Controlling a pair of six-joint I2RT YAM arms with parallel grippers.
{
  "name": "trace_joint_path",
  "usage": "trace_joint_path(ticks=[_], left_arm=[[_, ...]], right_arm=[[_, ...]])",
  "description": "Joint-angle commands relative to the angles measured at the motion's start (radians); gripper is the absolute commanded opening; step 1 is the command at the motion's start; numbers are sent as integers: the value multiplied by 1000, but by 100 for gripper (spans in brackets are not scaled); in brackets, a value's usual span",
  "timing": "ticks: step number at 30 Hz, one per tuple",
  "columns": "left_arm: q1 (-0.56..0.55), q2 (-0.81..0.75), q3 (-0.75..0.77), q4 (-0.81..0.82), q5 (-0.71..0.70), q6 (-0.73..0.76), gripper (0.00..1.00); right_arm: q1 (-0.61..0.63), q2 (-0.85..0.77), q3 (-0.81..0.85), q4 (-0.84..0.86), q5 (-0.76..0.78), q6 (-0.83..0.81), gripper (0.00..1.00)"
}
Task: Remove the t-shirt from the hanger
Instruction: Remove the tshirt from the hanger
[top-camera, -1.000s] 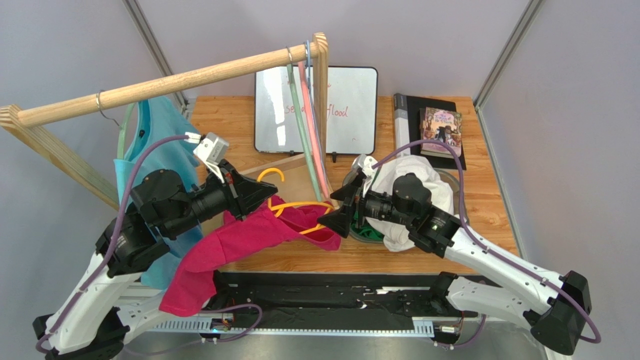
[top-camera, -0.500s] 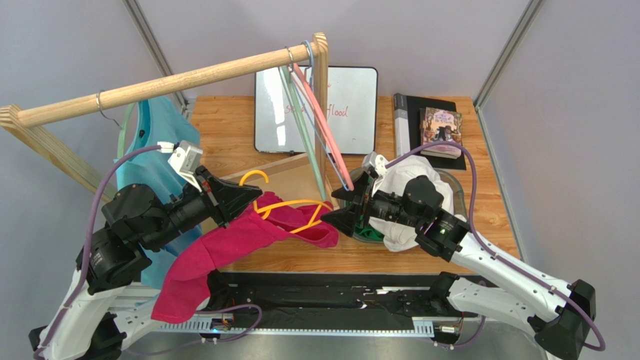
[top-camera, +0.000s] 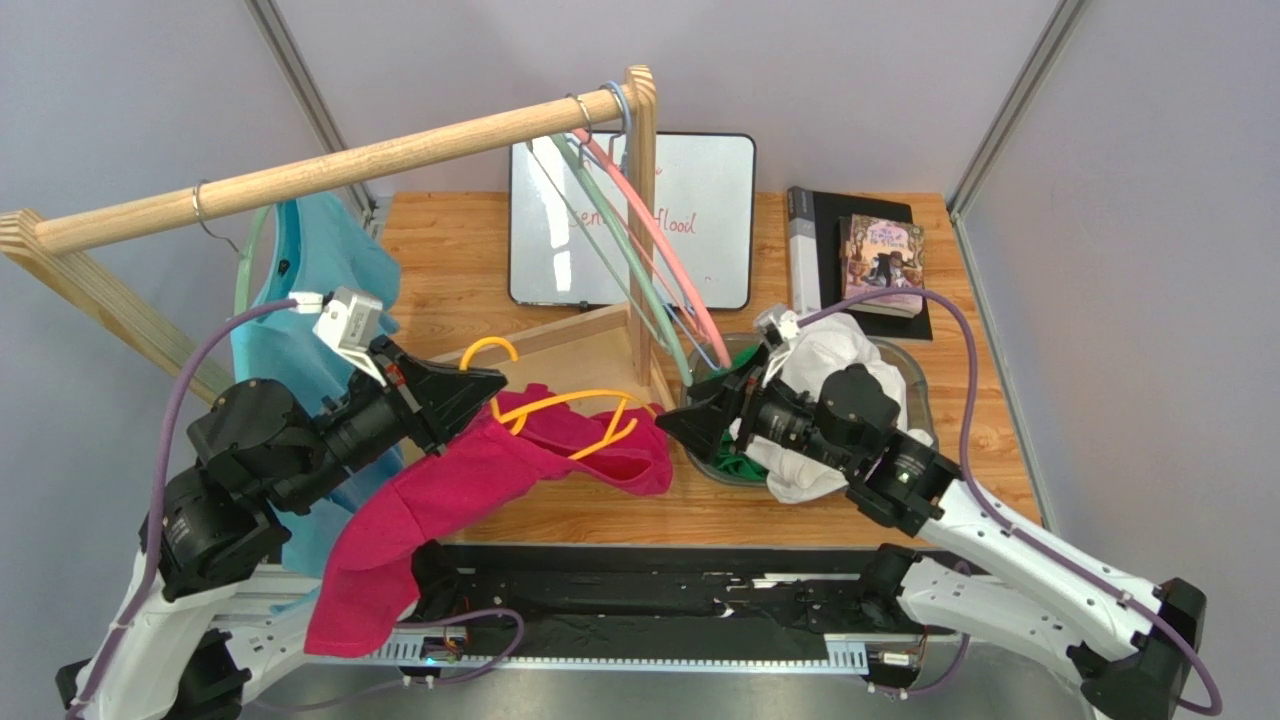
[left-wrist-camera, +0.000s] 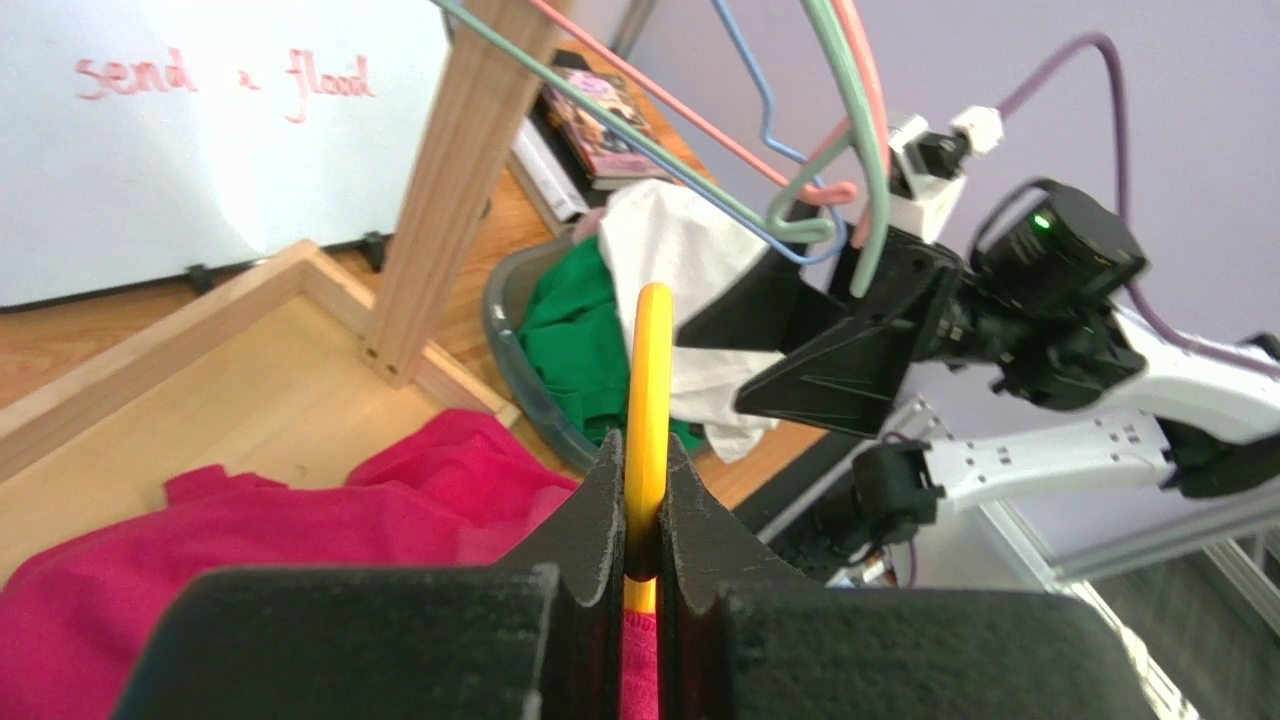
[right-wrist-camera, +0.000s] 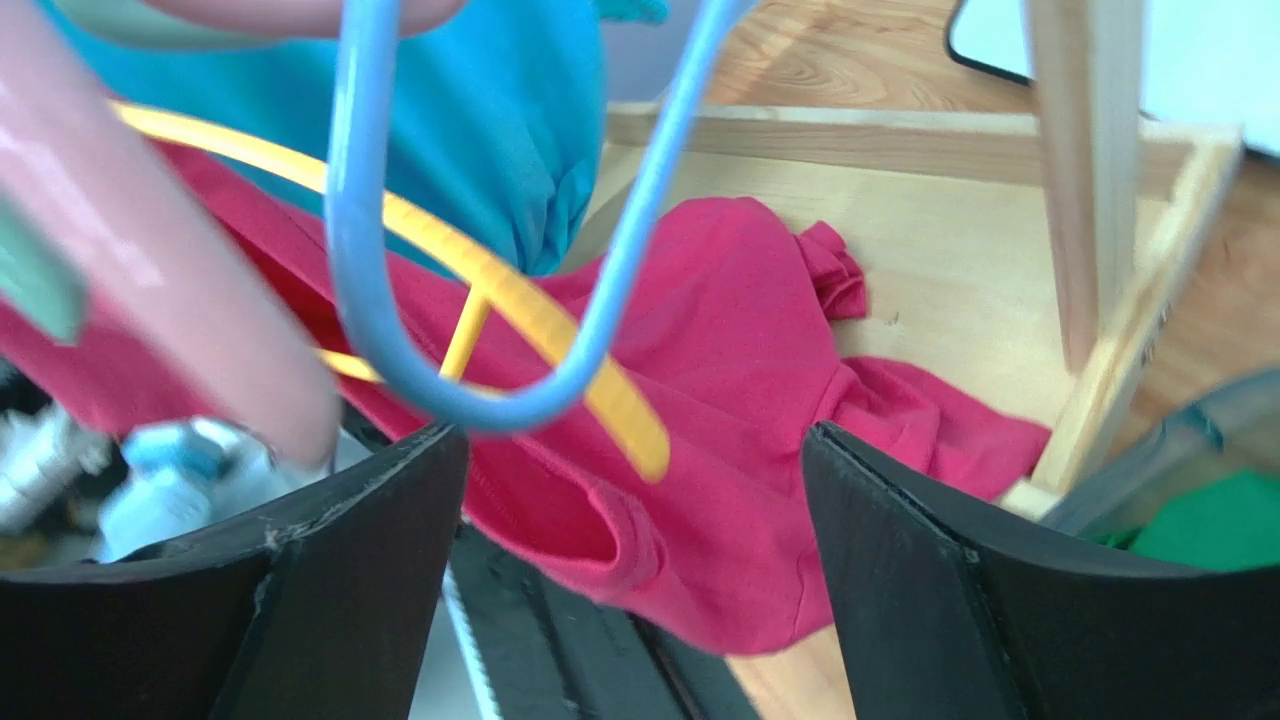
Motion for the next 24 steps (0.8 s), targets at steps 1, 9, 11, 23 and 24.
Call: trace_joint_path(ticks=[1,9,11,23,24], left_arm=[[1,-48,15,4,-183,-23,0],[0,-127,-74,103,-329,26,0],[0,-133,-80,136,-305,49,0],[1,-252,-189,341,-193,187,0],[1,-258,-193,352,-185,208,0]], right_arm=[[76,-64,45,-139,251,251,88],[431,83,223,-138,465,253,86],[487,194,343,-150,525,236,80],[587,559,793,-352,833,523,61],[590,571,813,-382,845,533,60]])
